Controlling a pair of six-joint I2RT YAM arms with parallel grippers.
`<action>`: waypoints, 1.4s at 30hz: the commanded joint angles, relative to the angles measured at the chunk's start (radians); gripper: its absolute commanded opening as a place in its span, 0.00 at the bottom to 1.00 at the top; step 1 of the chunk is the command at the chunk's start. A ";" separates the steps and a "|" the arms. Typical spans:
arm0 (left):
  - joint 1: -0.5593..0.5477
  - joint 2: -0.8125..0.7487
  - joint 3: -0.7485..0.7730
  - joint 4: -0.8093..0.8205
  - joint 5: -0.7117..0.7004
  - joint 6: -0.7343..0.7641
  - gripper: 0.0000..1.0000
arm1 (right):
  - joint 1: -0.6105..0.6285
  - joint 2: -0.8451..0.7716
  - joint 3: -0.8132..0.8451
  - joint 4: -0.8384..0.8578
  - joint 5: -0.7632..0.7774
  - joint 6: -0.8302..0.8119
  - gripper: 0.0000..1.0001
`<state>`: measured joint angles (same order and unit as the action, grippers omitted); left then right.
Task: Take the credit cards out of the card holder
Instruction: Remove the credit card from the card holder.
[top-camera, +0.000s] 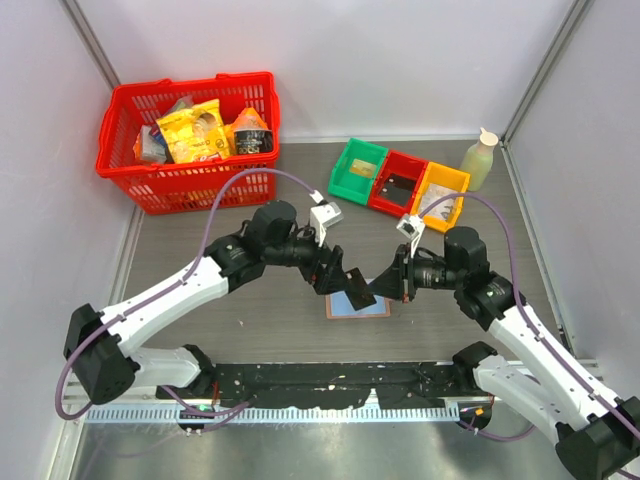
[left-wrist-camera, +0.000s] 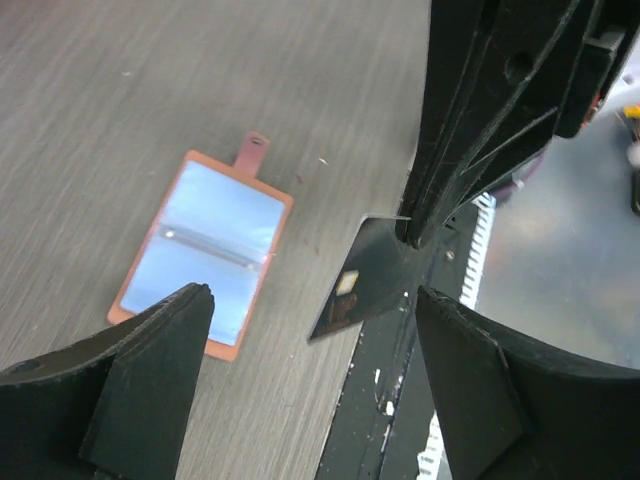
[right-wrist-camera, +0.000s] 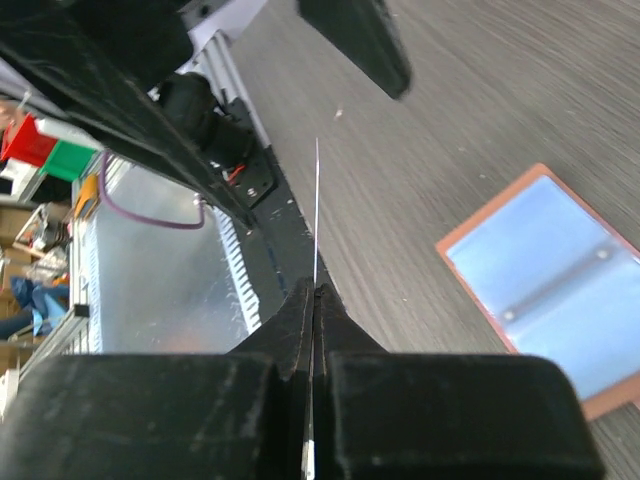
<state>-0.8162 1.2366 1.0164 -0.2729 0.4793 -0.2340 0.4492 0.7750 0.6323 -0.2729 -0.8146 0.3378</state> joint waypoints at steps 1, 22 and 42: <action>0.003 0.056 0.068 -0.080 0.240 0.111 0.83 | 0.042 -0.017 0.044 0.093 -0.093 -0.019 0.01; 0.063 -0.187 -0.232 0.380 -0.040 -0.319 0.00 | 0.112 -0.057 -0.172 0.545 0.284 0.285 0.76; 0.061 -0.224 -0.464 0.879 -0.208 -0.720 0.00 | 0.114 0.211 -0.304 1.281 0.226 0.607 0.22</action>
<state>-0.7540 0.9966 0.5564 0.4870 0.2802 -0.8963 0.5591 0.9810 0.3157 0.8654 -0.5858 0.9108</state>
